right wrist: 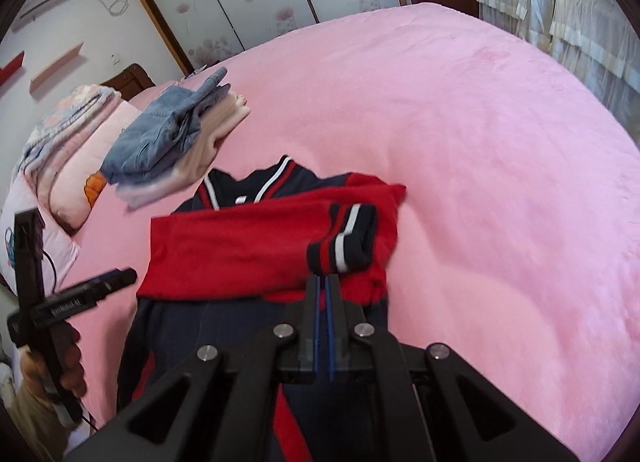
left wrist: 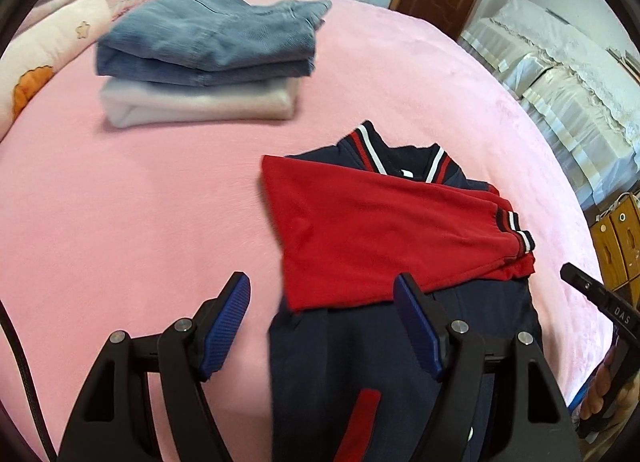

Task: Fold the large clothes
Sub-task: 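Open the right tool and release the cuff onto the jacket, then move both tools to the striped hem band of the jacket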

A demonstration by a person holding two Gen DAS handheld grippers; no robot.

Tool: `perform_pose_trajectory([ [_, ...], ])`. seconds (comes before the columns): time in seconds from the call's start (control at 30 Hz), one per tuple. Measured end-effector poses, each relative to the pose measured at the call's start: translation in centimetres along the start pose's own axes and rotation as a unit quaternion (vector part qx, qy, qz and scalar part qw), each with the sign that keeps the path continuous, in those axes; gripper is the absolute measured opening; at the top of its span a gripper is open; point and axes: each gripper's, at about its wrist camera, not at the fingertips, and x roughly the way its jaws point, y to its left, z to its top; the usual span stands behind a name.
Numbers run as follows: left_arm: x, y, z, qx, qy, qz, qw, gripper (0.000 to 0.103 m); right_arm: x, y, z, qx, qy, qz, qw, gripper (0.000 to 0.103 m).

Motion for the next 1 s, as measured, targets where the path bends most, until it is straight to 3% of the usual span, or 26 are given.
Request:
perform_pose_trajectory([
  [0.17,-3.6,0.6,-0.4,-0.012,-0.019,-0.002,0.9997,0.073,-2.6,1.5,-0.4,-0.016,-0.012,0.004,1.000,0.003],
  [0.5,-8.6,-1.8,-2.6,0.003,-0.034,0.002,0.9994,0.074,-6.5,5.9,-1.9,-0.042,-0.031,0.029,0.998,0.003],
  [0.6,-9.7,-2.4,-3.9,0.007,-0.034,-0.001,0.9994,0.076,-7.4,6.6,-3.0,-0.042,-0.027,0.033,0.998,0.014],
  [0.67,-10.4,-2.7,-4.9,0.011,-0.034,0.003,0.9994,0.076,-8.1,6.9,-3.9,-0.044,-0.029,0.034,0.998,0.027],
  [1.0,-11.7,-3.3,-9.5,0.017,-0.023,0.007,0.9996,0.077,-10.0,7.0,-8.0,-0.053,-0.013,0.032,0.998,0.028],
])
